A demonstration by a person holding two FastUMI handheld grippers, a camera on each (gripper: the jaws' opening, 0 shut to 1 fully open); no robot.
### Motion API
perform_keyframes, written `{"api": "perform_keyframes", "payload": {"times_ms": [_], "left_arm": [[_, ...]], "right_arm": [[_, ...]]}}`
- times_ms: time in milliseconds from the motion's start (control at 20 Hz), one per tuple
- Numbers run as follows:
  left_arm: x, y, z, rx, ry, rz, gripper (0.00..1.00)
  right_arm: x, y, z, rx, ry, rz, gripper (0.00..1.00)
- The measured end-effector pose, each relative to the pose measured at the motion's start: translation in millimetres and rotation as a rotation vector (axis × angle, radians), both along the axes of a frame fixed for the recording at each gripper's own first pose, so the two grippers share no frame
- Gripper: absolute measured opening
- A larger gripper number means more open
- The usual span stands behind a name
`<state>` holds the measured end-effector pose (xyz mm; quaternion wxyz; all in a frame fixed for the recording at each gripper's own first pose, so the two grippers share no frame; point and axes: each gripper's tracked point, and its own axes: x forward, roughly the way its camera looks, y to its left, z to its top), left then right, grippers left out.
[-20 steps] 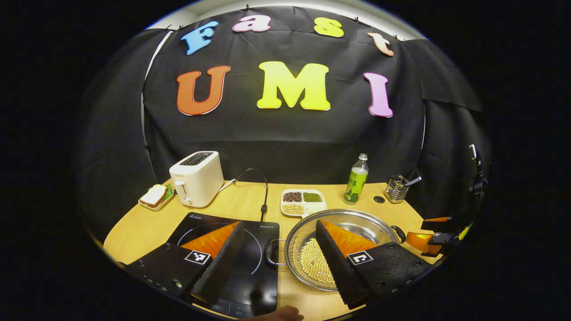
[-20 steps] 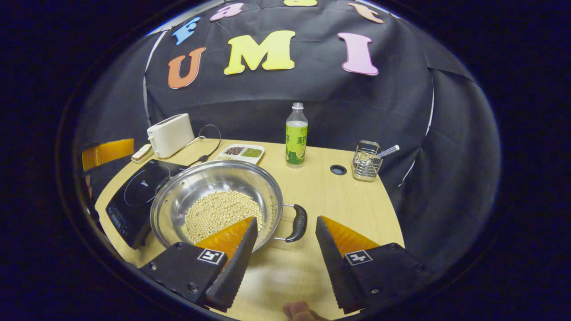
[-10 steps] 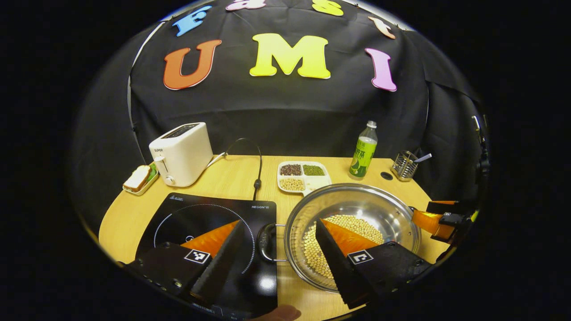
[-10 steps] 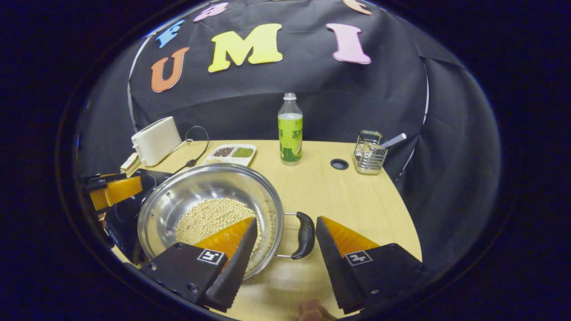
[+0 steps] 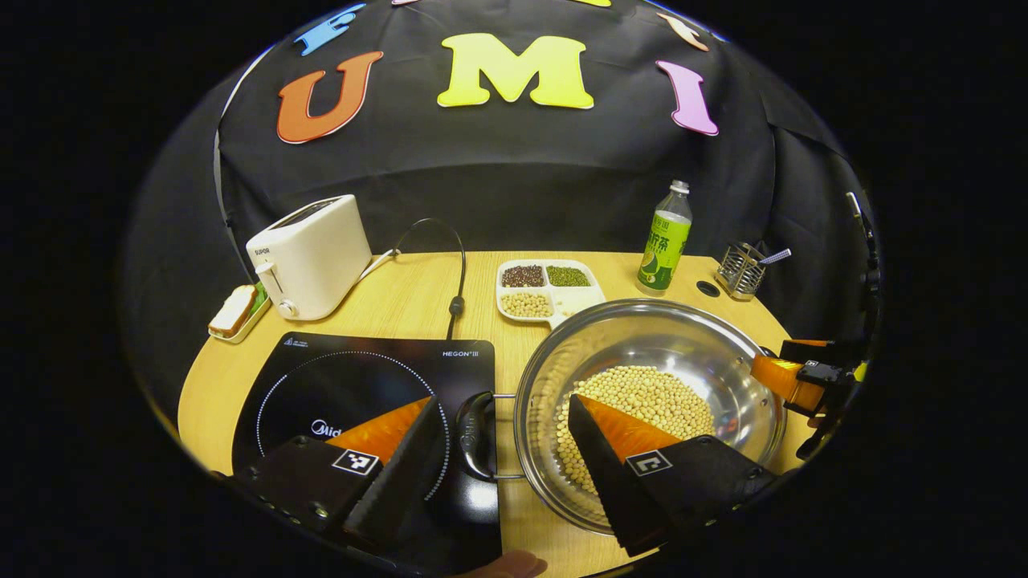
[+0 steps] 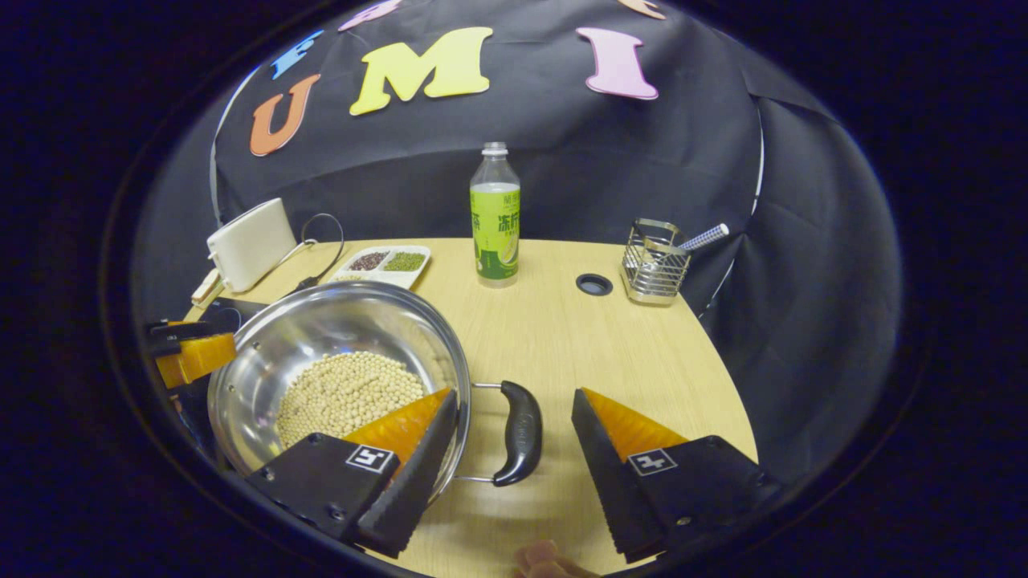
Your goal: First push the handle of the pot to place it horizontally, then grasp the pot with both hands and set it on the induction cooktop.
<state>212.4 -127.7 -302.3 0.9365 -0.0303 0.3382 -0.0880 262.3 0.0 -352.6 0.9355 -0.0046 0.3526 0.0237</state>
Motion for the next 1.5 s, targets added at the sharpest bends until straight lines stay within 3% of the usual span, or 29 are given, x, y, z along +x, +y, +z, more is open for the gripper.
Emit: {"api": "perform_keyframes", "payload": {"times_ms": [350,500,550,600,750,800,850,900,950,1000,1200,1250,1300,1500], "left_arm": [[3,-5,-21,-0.037,0.072,-0.005,0.92],[4,0,-23,-0.091,0.086,0.035,0.77],[5,4,-26,-0.093,0.095,0.048,0.86],[4,4,-22,-0.102,0.088,0.043,0.66],[5,3,-27,-0.054,0.049,0.013,0.63],[5,2,-26,-0.036,0.034,0.007,0.74],[4,3,-28,-0.027,0.034,0.003,0.63],[5,1,-28,-0.040,0.034,0.007,0.62],[3,0,-26,-0.062,0.043,0.005,0.51],[3,-1,-25,-0.076,0.044,-0.003,0.60],[-15,-7,-21,-0.097,0.053,-0.023,0.57],[-22,-9,-18,-0.112,0.056,-0.027,0.46],[-28,-11,-14,-0.126,0.053,-0.037,0.53],[-44,-10,10,-0.139,0.008,-0.067,0.54]], "right_arm": [[1,3,-3,0.060,0.018,0.033,0.91],[1,5,-5,0.067,0.020,0.046,0.86],[0,6,-5,0.075,0.023,0.049,0.84],[1,7,-7,0.086,0.027,0.057,0.83],[-2,10,-8,0.096,0.023,0.056,0.67],[-3,11,-7,0.094,0.012,0.057,0.67],[-4,10,-6,0.094,0.009,0.056,0.66],[-5,9,-6,0.098,0.008,0.047,0.65],[-6,8,-4,0.099,0.008,0.035,0.64],[-9,6,-5,0.100,0.012,0.028,0.63],[-27,1,2,0.124,0.035,-0.029,0.60],[-33,-3,7,0.130,0.034,-0.038,0.59],[-39,-6,11,0.129,0.029,-0.045,0.59],[-63,-10,36,0.129,0.008,-0.057,0.59]]}}
